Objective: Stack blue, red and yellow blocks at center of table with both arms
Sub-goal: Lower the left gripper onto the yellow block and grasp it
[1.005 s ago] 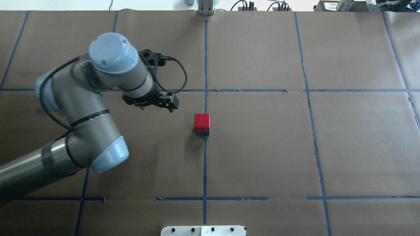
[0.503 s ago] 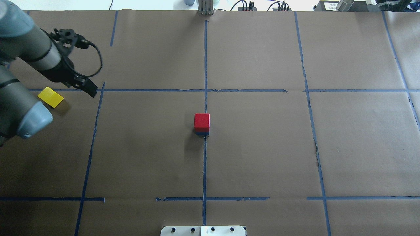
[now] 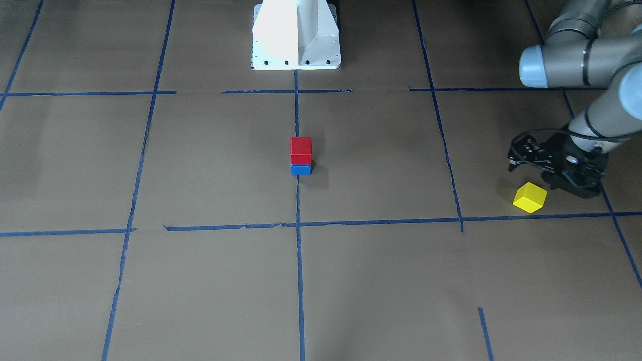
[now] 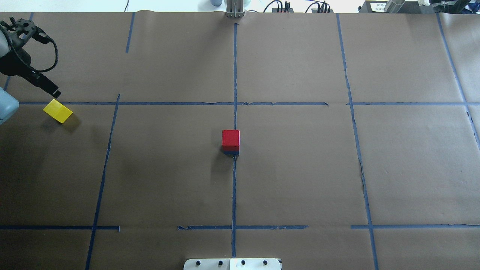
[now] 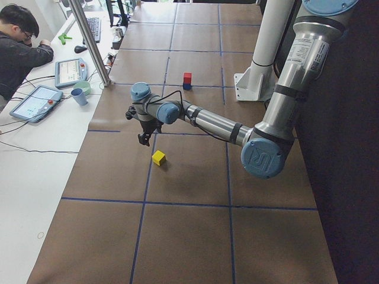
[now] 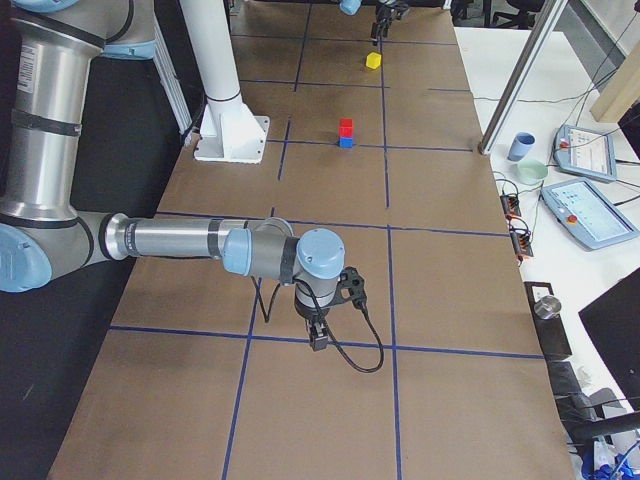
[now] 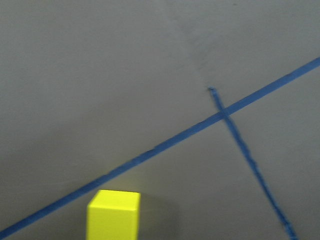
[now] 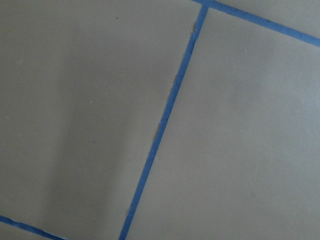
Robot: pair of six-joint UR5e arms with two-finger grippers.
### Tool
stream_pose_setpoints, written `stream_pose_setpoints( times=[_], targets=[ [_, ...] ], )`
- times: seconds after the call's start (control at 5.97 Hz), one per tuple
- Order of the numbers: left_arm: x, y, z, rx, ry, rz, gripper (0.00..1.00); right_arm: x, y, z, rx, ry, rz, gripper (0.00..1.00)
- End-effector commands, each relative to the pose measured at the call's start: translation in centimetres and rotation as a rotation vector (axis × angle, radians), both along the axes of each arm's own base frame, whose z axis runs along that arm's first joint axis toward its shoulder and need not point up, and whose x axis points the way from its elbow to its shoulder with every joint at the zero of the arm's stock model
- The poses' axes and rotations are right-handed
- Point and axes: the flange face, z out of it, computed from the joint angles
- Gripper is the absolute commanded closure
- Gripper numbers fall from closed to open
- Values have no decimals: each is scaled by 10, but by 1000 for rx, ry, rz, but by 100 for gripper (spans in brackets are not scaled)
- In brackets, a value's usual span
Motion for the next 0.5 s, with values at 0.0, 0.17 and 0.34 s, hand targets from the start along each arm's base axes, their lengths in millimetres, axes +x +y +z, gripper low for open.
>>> stream_pose_setpoints(
  times=[0.0, 0.17, 0.34],
  targets=[
    [1, -11, 42, 11, 18, -26, 0, 0, 0, 0, 0, 0, 0, 0],
    [0, -7, 48, -16, 15, -44, 0, 0, 0, 0, 0, 0, 0, 0],
    [-1, 0, 54, -33, 24, -72, 0, 0, 1, 1, -1, 0, 0, 0]
  ],
)
